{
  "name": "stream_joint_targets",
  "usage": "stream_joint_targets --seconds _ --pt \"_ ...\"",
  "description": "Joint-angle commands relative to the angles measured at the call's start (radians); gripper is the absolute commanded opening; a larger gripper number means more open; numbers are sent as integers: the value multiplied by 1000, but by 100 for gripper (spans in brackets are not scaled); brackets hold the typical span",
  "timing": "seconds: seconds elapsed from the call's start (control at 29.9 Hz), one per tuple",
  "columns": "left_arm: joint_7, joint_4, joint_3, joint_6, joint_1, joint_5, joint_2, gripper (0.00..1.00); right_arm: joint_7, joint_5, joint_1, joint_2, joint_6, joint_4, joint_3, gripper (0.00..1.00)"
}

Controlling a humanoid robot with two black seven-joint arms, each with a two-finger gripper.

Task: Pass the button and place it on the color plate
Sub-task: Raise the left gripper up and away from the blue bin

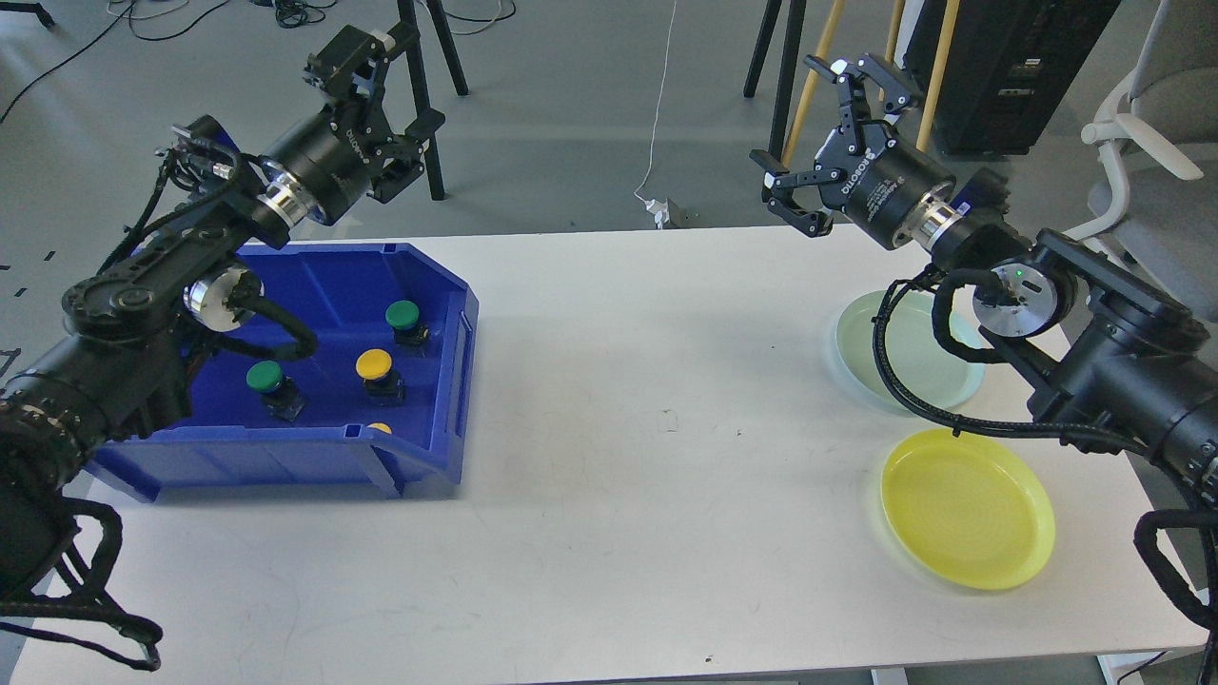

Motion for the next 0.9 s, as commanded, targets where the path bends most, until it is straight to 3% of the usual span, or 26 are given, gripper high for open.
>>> stream_joint_targets --seconds 0.0,0.17,0.27,0.44,0.5,0.7,0.87 --pt "0 2 0 0 1 -54 21 100 4 0 14 5 0 -27 28 99" --pt "0 78 -6 0 -12 -71 62 100 4 1 12 -1 0 -39 31 99" --pt "0 88 -66 0 -9 -143 17 100 8 18 8 -9 0 -40 43 99" --pt "0 -102 -240 0 74 -218 24 100 28 52 -3 -41 0 -82 46 99" --pt "0 -219 -247 0 84 -205 96 100 28 49 -20 -62 0 -80 39 99" --pt "0 -538 -131 0 26 65 418 100 31 56 -98 -136 0 -79 59 99" --pt "0 -653 194 0 -192 445 599 100 32 58 -138 -174 0 -62 117 99"
